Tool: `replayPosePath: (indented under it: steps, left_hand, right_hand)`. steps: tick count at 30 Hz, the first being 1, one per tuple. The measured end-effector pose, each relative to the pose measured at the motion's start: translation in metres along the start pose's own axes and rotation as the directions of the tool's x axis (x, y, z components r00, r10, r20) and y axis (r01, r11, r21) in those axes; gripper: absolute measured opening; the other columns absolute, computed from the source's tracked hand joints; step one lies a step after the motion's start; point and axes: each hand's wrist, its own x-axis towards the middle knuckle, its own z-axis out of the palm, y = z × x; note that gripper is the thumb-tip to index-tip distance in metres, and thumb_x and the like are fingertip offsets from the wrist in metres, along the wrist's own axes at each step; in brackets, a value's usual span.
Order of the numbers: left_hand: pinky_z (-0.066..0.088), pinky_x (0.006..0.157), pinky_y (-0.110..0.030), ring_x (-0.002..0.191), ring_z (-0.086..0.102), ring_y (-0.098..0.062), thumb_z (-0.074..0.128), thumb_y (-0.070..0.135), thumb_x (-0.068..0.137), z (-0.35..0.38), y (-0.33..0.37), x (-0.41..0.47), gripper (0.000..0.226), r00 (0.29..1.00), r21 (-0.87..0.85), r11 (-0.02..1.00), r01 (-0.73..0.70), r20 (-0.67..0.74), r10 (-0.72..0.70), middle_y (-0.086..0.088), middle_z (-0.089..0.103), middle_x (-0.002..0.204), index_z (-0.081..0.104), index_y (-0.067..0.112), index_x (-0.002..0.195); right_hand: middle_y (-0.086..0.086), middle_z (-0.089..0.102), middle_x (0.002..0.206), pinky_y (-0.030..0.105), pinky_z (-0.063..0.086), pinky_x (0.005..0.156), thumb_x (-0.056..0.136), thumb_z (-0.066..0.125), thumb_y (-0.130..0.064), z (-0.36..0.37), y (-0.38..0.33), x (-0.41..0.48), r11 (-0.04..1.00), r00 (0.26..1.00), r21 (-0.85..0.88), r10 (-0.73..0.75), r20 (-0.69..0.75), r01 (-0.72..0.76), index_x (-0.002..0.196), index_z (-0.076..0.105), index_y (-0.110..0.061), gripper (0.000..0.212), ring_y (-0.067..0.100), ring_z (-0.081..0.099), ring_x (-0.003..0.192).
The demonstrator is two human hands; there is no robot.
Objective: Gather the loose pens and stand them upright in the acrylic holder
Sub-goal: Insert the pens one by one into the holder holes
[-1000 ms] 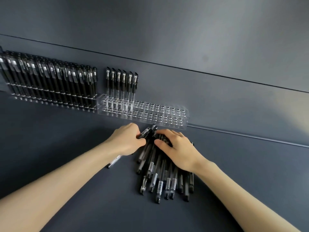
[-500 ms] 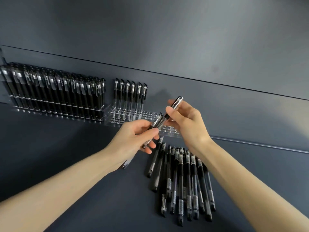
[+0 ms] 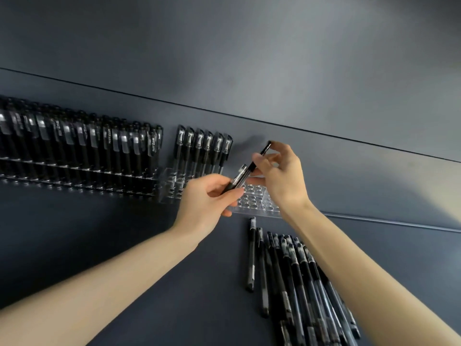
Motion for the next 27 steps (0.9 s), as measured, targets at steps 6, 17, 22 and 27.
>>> replayPosePath:
  steps: [6, 17, 22, 27]
  left_hand:
    - [0.053, 0.058, -0.035, 0.064, 0.055, -0.014, 0.061, 0.024, 0.090, -0.020, -0.004, 0.013, 0.009, 0.988, 0.055, 0.998, -0.038, -0.150, 0.046, -0.014, 0.061, 0.071, 0.068, 0.021, 0.085]
    - [0.034, 0.056, -0.024, 0.058, 0.041, -0.010, 0.049, 0.020, 0.097, -0.019, -0.013, 0.016, 0.024, 0.988, 0.132, 0.990, -0.041, -0.140, 0.060, -0.008, 0.053, 0.069, 0.058, 0.007, 0.079]
    - [0.036, 0.054, -0.027, 0.055, 0.045, -0.009, 0.050, 0.021, 0.097, -0.019, -0.014, 0.016, 0.015, 0.991, 0.023, 0.999, -0.025, -0.128, 0.028, 0.003, 0.056, 0.066, 0.060, 0.028, 0.087]
    - [0.035, 0.051, -0.019, 0.051, 0.043, -0.003, 0.051, 0.021, 0.097, -0.018, -0.013, 0.015, 0.013, 0.994, 0.012, 1.000, -0.018, -0.110, 0.020, 0.004, 0.054, 0.064, 0.062, 0.022, 0.092]
  right_hand:
    - [0.004, 0.057, 0.085, 0.029, 0.058, 0.066, 0.091, 0.056, 0.002, 0.001, -0.004, 0.020, 0.980, 0.977, 0.034, -0.194, -0.085, 0.197, 0.113, 0.043, -0.017, 0.032, 0.022, 0.065, 0.069]
    - [-0.006, 0.055, 0.085, 0.042, 0.058, 0.078, 0.089, 0.059, 0.000, 0.014, 0.013, 0.041, 0.917, 0.921, -0.134, -0.386, -0.051, 0.377, 0.115, 0.049, -0.027, 0.039, 0.020, 0.064, 0.073]
    - [-0.012, 0.057, 0.081, 0.022, 0.051, 0.073, 0.087, 0.065, -0.004, 0.017, 0.022, 0.043, 0.885, 0.920, -0.259, -0.390, 0.047, 0.388, 0.118, 0.051, -0.017, 0.036, 0.021, 0.065, 0.078]
    - [-0.007, 0.063, 0.078, 0.030, 0.053, 0.078, 0.087, 0.065, -0.005, 0.018, 0.028, 0.040, 0.875, 0.930, -0.314, -0.343, 0.134, 0.368, 0.113, 0.056, -0.016, 0.030, 0.017, 0.064, 0.077]
